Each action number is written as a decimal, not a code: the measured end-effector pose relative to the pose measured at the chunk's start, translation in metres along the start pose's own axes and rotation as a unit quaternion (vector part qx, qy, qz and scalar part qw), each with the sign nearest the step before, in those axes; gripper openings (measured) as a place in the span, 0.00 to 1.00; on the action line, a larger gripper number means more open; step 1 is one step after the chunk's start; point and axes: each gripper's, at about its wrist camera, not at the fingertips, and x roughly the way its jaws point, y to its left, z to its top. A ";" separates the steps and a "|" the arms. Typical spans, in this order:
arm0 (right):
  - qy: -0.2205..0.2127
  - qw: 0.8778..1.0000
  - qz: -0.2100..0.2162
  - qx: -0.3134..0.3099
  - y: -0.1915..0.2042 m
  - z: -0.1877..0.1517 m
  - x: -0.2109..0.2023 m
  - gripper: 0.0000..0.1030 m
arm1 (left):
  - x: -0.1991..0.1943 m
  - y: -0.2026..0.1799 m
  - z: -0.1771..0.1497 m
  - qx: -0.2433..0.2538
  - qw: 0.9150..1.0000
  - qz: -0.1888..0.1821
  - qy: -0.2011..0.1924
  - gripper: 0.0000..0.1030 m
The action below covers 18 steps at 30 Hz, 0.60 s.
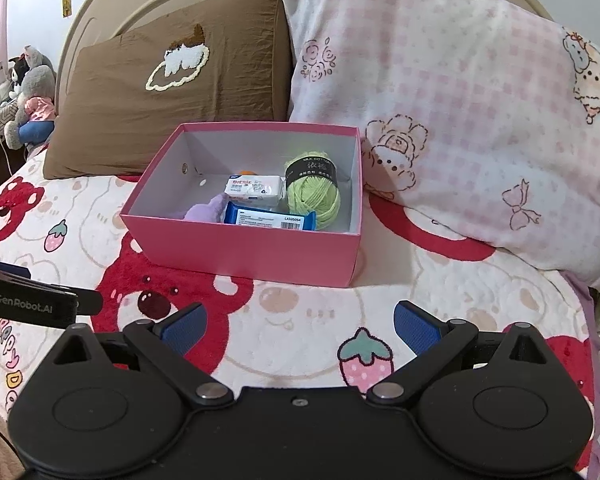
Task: Organize objects
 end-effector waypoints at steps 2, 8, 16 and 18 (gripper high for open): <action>0.001 1.000 -0.001 -0.001 0.001 0.000 -0.001 0.98 | 0.000 0.000 0.000 -0.001 1.000 0.000 0.000 1.00; 0.003 1.000 0.001 0.003 0.000 -0.001 -0.002 0.98 | -0.001 -0.001 -0.001 0.002 1.000 -0.003 0.001 1.00; 0.009 1.000 -0.001 0.006 0.000 0.000 -0.004 0.98 | -0.001 -0.001 -0.002 0.004 1.000 -0.004 0.003 1.00; 0.010 1.000 -0.003 0.005 0.001 0.000 -0.004 0.98 | -0.002 -0.001 -0.001 0.005 1.000 -0.004 0.003 1.00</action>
